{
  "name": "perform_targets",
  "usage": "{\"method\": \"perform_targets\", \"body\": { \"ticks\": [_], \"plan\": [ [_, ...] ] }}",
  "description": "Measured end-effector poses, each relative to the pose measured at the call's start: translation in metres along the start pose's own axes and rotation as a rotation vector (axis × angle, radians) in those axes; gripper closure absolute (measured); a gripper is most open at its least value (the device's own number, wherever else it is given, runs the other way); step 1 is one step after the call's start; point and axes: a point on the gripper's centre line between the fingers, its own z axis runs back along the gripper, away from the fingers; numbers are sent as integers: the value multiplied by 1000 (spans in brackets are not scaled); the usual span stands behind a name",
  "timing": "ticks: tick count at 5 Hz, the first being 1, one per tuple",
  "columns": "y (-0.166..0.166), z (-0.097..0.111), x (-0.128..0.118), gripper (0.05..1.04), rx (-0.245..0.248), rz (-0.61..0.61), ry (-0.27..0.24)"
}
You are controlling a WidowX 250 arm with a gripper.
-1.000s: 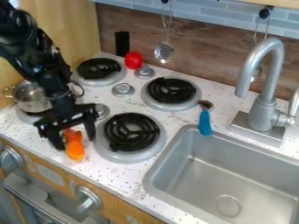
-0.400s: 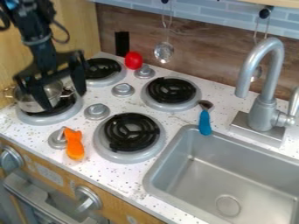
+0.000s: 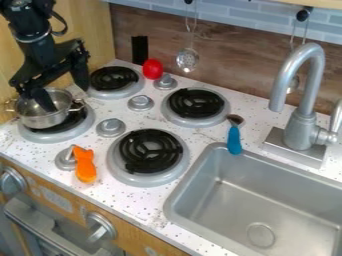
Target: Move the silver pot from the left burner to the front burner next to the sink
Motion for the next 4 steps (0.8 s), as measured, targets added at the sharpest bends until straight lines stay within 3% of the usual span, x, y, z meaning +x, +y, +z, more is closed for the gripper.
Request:
{"method": "perform_targets", "body": {
  "ticks": [2, 4],
  "plan": [
    [16, -41, 50, 82, 42, 280, -67],
    [36, -65, 89, 82, 62, 397, -77]
  ]
}}
